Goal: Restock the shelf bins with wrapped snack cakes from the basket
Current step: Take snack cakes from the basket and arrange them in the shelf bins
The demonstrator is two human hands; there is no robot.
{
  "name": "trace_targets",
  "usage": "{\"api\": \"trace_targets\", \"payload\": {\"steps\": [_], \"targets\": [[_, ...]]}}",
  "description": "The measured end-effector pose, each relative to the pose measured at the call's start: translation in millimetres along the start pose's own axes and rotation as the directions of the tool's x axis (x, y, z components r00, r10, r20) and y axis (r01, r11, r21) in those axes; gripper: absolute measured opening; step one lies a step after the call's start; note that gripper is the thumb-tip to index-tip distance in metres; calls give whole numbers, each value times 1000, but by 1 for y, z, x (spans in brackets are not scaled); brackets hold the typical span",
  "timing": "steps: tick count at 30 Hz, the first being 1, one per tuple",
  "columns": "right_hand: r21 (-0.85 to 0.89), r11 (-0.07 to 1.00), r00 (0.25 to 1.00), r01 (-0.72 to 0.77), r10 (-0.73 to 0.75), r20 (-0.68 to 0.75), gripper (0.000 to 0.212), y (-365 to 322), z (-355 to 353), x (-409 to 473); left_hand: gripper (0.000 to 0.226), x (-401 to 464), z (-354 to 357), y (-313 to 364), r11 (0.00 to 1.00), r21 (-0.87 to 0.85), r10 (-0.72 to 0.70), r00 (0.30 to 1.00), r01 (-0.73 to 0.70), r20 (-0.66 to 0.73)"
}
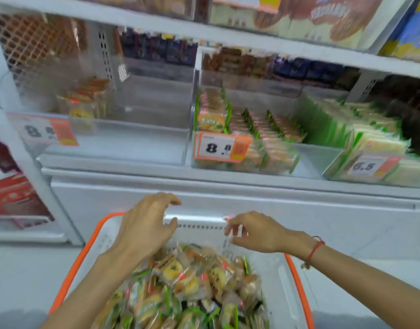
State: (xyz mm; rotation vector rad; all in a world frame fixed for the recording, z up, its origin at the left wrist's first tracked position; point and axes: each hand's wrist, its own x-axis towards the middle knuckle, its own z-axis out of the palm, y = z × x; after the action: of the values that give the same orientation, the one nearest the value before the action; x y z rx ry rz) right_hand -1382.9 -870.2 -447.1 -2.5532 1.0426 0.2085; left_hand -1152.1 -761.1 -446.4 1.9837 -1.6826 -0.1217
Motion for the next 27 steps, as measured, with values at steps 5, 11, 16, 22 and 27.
{"api": "trace_targets", "payload": {"steps": [5,11,16,22,27], "targets": [[-186,982,945,-40,98,311,29,-4,90,6,32,-41,47,-59,972,220,-187,835,82,518],[147,973,888,-178,94,451,25,-29,150,3,85,-81,85,-99,968,205,-244,357,143,902],[324,882,901,-342,209,381,47,-50,175,-2,77,-89,96,-91,972,223,-225,538,70,813],[518,703,866,-488,317,386,32,-57,163,1,69,-85,97,-88,967,217,-256,536,136,804],[723,503,881,-474,286,378,22,-53,110,7,29,-60,82,-63,919,-132,-203,735,370,647]]}}
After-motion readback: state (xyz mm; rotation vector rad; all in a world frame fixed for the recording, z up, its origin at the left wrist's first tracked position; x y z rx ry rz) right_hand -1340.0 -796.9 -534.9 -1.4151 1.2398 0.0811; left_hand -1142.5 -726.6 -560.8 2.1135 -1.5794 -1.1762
